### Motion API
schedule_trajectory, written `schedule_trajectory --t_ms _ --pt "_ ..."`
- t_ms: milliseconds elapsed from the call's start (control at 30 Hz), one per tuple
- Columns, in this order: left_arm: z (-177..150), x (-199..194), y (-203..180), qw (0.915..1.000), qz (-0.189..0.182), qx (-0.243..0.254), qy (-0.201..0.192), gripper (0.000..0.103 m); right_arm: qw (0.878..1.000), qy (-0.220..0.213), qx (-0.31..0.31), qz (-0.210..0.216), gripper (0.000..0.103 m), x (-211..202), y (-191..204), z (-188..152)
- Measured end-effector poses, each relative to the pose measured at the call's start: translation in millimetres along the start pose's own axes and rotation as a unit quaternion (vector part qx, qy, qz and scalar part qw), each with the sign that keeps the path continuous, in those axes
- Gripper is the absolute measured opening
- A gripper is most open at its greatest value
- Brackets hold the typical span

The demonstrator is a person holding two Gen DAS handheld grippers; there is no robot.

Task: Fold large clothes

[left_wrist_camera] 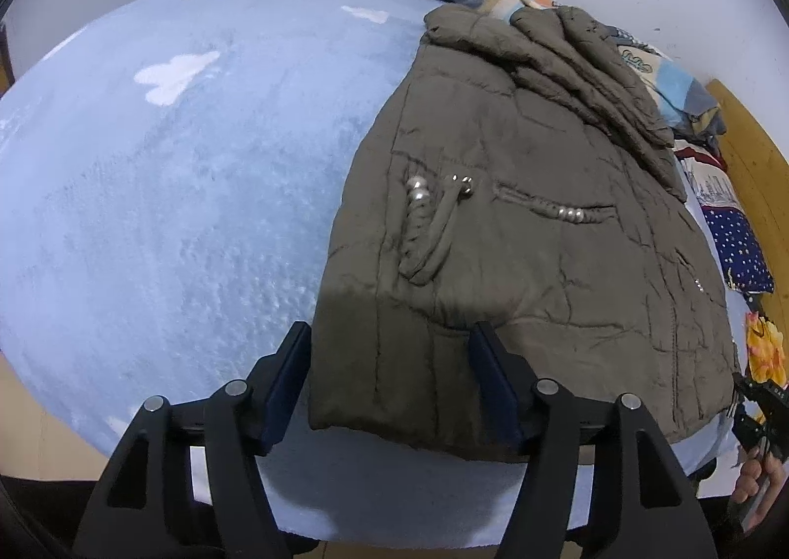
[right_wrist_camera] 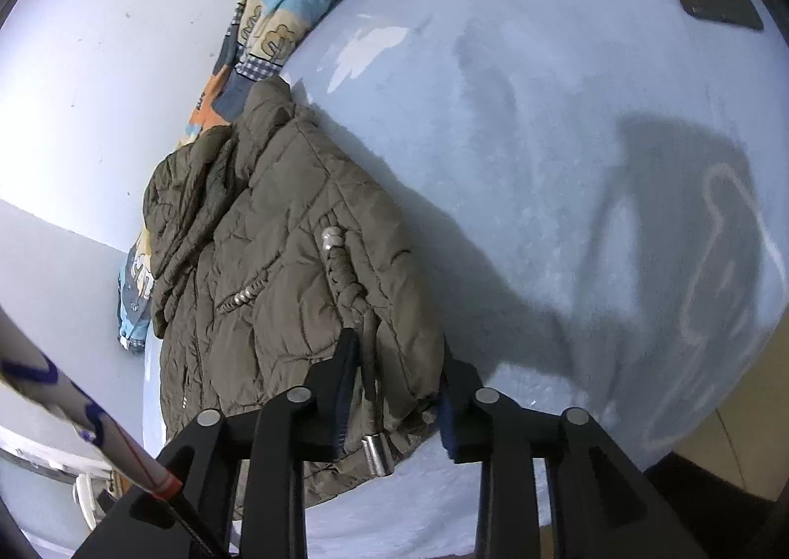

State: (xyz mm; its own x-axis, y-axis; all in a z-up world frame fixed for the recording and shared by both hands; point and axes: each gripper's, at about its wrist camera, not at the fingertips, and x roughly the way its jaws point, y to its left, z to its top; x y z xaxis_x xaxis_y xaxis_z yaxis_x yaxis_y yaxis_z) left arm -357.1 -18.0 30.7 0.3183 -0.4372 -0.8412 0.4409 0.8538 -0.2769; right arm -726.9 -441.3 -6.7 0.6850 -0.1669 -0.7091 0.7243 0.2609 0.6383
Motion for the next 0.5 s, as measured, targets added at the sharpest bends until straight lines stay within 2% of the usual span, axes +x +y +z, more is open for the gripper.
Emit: schedule_trajectory --t_ms 133,267,367,500 --pt "0 5 3 0.9998 -0.008 -0.016 0.001 0.067 1.000 0.011 0.003 0.004 0.037 9 1 -3" --pt "-1 -2 -2 0.9999 -0.012 -0.005 -0.008 0.067 0.999 0.023 -0.021 0.032 0.037 12 13 -7" --pt "-2 0 -5 0.9999 0.003 0.008 -0.010 0.067 0.999 0.020 -0.034 0.011 0.037 12 15 -8" --pt "-2 3 6 0.9997 -0.012 -0.019 0.001 0.067 1.000 0.023 -0.009 0.002 0.038 16 7 -7"
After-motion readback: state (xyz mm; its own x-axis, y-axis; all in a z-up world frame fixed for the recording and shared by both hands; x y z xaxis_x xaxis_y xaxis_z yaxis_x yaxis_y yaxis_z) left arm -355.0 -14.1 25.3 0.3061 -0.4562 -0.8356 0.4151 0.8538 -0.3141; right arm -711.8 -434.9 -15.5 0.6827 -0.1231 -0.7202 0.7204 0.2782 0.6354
